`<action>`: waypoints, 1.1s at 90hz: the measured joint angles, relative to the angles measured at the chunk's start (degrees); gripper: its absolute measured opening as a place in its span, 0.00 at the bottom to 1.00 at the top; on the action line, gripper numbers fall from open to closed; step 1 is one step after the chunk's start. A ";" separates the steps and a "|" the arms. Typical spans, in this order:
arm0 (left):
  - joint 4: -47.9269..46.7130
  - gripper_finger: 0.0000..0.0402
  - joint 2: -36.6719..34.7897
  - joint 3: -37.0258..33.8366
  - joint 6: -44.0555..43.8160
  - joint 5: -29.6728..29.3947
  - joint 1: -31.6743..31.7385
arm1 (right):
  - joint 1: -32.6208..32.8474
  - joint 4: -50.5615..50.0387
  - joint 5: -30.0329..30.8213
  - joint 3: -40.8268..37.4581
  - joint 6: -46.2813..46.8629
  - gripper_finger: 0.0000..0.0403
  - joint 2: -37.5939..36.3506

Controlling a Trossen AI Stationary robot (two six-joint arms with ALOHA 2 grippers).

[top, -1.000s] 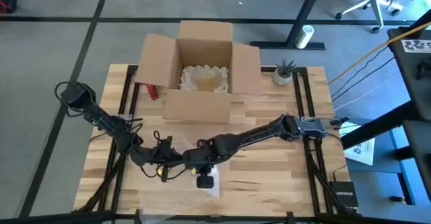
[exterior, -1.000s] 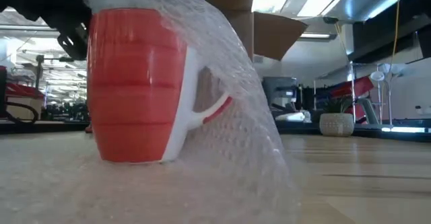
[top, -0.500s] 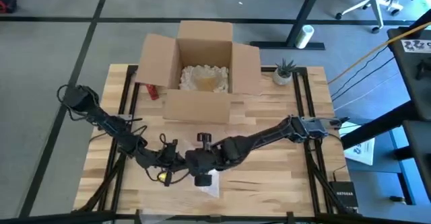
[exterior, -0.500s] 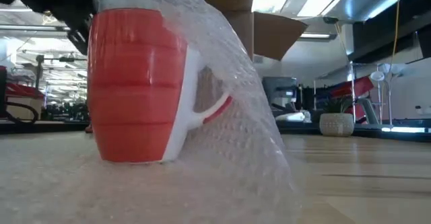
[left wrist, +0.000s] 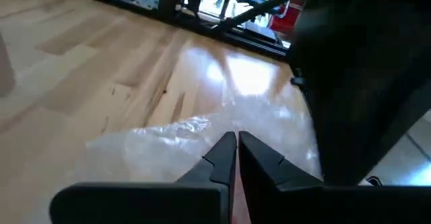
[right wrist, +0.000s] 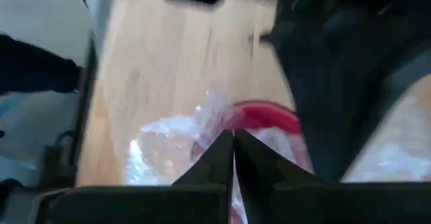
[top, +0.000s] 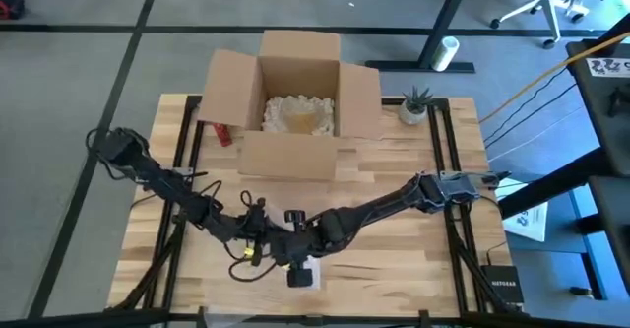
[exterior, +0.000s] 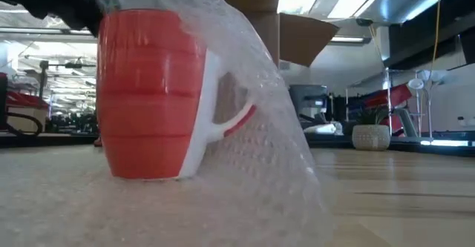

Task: Wrap mug
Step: Wrap the red mug with bubble wrap

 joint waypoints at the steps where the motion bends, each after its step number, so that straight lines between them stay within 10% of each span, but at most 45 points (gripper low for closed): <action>1: -0.05 0.00 -0.17 0.00 0.07 0.01 -0.06 | -0.01 -0.13 -0.12 -0.01 0.01 0.00 0.23; 45: -29.54 0.00 -16.91 0.00 -12.63 -3.87 -8.38 | -1.56 0.62 -7.85 0.05 -0.32 0.00 7.78; 99: -50.75 0.00 -17.28 -0.02 -42.02 -18.87 -27.17 | -1.51 1.74 -6.29 0.00 -0.61 0.00 2.96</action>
